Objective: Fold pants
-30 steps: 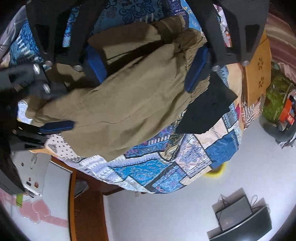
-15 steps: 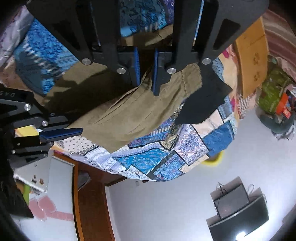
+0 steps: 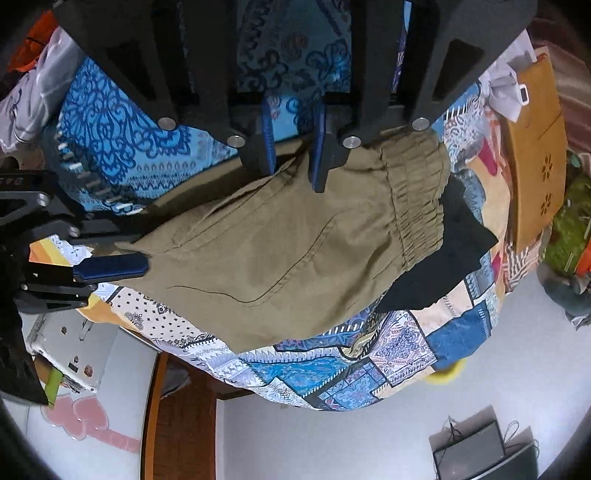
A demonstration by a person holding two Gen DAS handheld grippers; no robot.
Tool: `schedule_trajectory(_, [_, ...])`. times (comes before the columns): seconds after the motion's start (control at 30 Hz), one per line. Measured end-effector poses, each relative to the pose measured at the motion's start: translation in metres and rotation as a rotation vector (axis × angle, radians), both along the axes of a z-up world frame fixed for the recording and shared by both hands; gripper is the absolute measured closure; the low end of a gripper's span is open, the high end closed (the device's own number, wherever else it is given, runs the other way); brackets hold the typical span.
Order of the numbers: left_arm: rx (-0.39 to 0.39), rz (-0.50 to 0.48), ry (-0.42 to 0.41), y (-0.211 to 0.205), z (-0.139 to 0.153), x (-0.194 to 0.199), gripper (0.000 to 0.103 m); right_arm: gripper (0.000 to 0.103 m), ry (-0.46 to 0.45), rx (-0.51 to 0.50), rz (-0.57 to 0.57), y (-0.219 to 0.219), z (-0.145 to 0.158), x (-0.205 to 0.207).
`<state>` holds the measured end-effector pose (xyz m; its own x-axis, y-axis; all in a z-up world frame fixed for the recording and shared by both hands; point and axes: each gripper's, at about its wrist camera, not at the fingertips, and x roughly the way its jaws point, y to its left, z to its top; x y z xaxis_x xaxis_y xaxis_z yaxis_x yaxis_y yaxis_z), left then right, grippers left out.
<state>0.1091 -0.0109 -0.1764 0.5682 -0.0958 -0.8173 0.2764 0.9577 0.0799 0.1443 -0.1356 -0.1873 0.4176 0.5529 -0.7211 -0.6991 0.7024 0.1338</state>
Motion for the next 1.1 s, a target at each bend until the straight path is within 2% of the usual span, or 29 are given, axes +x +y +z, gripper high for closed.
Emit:
schedule_trajectory(0.07, [-0.027,0.002,0.003,0.006,0.005,-0.004,0.073,0.066,0.023,0.029,-0.013,-0.008,0.005,-0.003])
schedule_trajectory(0.13, [-0.051,0.016,-0.006,0.012,0.013,-0.008,0.068,0.064,0.018,0.052,-0.026,-0.014,0.012,-0.006])
schedule_trajectory(0.3, [-0.102,0.058,-0.050,0.028,0.037,-0.009,0.065,0.059,0.009,0.139,-0.072,-0.023,0.032,-0.006])
schedule_trajectory(0.37, [-0.130,0.082,-0.076,0.036,0.048,-0.005,0.059,0.058,0.001,0.165,-0.088,-0.023,0.038,-0.003])
schedule_trajectory(0.53, [-0.138,0.141,-0.102,0.050,0.057,0.012,0.055,0.057,0.014,0.175,-0.112,-0.012,0.035,0.012])
schedule_trajectory(0.67, [-0.151,0.180,-0.044,0.060,0.038,0.032,0.054,0.057,0.067,0.150,-0.098,-0.003,0.016,0.024])
schedule_trajectory(0.83, [-0.118,0.226,0.077,0.069,-0.008,0.046,0.054,0.057,0.127,0.070,-0.120,-0.005,-0.017,0.034])
schedule_trajectory(0.93, [-0.083,0.242,0.071,0.077,-0.025,0.043,0.039,0.057,0.163,0.063,-0.155,-0.024,-0.029,0.035])
schedule_trajectory(1.03, [-0.116,0.257,0.077,0.085,-0.025,0.043,0.038,0.057,0.172,0.075,-0.205,-0.048,-0.033,0.030])
schedule_trajectory(1.1, [-0.108,0.261,0.071,0.086,-0.025,0.040,0.038,0.058,0.175,0.096,-0.230,-0.065,-0.032,0.025])
